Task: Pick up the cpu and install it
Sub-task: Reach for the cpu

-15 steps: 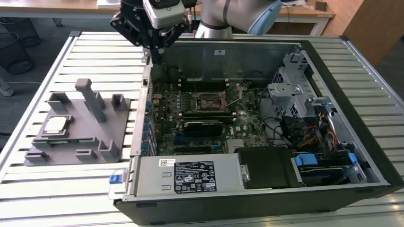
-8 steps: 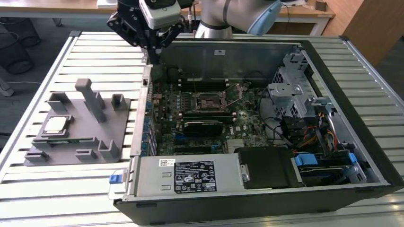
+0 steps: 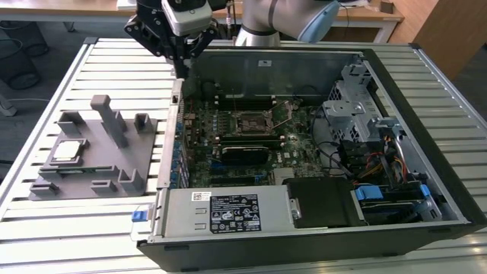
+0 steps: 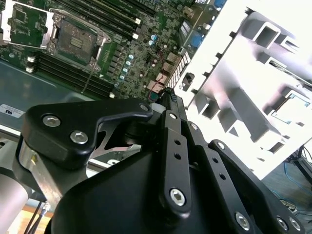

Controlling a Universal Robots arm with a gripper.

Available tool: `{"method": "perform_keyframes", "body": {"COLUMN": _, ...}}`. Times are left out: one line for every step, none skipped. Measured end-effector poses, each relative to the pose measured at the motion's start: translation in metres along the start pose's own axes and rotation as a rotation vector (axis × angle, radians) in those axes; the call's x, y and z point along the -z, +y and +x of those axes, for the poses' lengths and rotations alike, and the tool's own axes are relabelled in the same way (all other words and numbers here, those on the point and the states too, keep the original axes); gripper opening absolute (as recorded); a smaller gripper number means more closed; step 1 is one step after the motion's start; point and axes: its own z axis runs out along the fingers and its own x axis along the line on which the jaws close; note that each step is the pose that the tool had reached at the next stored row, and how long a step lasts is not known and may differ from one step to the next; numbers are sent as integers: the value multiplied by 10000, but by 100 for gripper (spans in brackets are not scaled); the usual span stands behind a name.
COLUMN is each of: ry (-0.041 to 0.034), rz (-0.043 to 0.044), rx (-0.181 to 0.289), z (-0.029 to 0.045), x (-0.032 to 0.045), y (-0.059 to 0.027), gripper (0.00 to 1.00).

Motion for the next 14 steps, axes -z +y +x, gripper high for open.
{"method": "perform_keyframes", "body": {"ry": 0, "rz": 0, "rx": 1, "z": 13, "x": 0, "y": -1, "gripper": 11}}
{"method": "perform_keyframes", "body": {"ry": -1, "rz": 0, "rx": 1, "z": 26, "x": -1, "y": -2, "gripper": 11}}
{"method": "perform_keyframes", "body": {"ry": 0, "rz": 0, "rx": 1, "z": 38, "x": -1, "y": -3, "gripper": 11}}
{"method": "perform_keyframes", "body": {"ry": 0, "rz": 0, "rx": 1, "z": 49, "x": -2, "y": -4, "gripper": 11}}
{"method": "perform_keyframes", "body": {"ry": 0, "rz": 0, "rx": 1, "z": 61, "x": -2, "y": -5, "gripper": 11}}
{"method": "perform_keyframes", "body": {"ry": 0, "rz": 0, "rx": 1, "z": 70, "x": -3, "y": -6, "gripper": 11}}
{"method": "perform_keyframes", "body": {"ry": 0, "rz": -1, "rx": 1, "z": 79, "x": -4, "y": -6, "gripper": 11}}
{"method": "perform_keyframes", "body": {"ry": 0, "rz": 0, "rx": 1, "z": 89, "x": -5, "y": -7, "gripper": 11}}
{"method": "perform_keyframes", "body": {"ry": 0, "rz": 0, "rx": 1, "z": 99, "x": -5, "y": -8, "gripper": 11}}
{"method": "perform_keyframes", "body": {"ry": 0, "rz": 0, "rx": 1, "z": 109, "x": -6, "y": -9, "gripper": 11}}
{"method": "perform_keyframes", "body": {"ry": -1, "rz": -1, "rx": 0, "z": 119, "x": -7, "y": -9, "gripper": 11}}
{"method": "perform_keyframes", "body": {"ry": 0, "rz": 0, "rx": 0, "z": 128, "x": -7, "y": -10, "gripper": 11}}
{"method": "perform_keyframes", "body": {"ry": 0, "rz": -1, "rx": 0, "z": 137, "x": -8, "y": -11, "gripper": 11}}
{"method": "perform_keyframes", "body": {"ry": 0, "rz": 0, "rx": 0, "z": 146, "x": -8, "y": -12, "gripper": 11}}
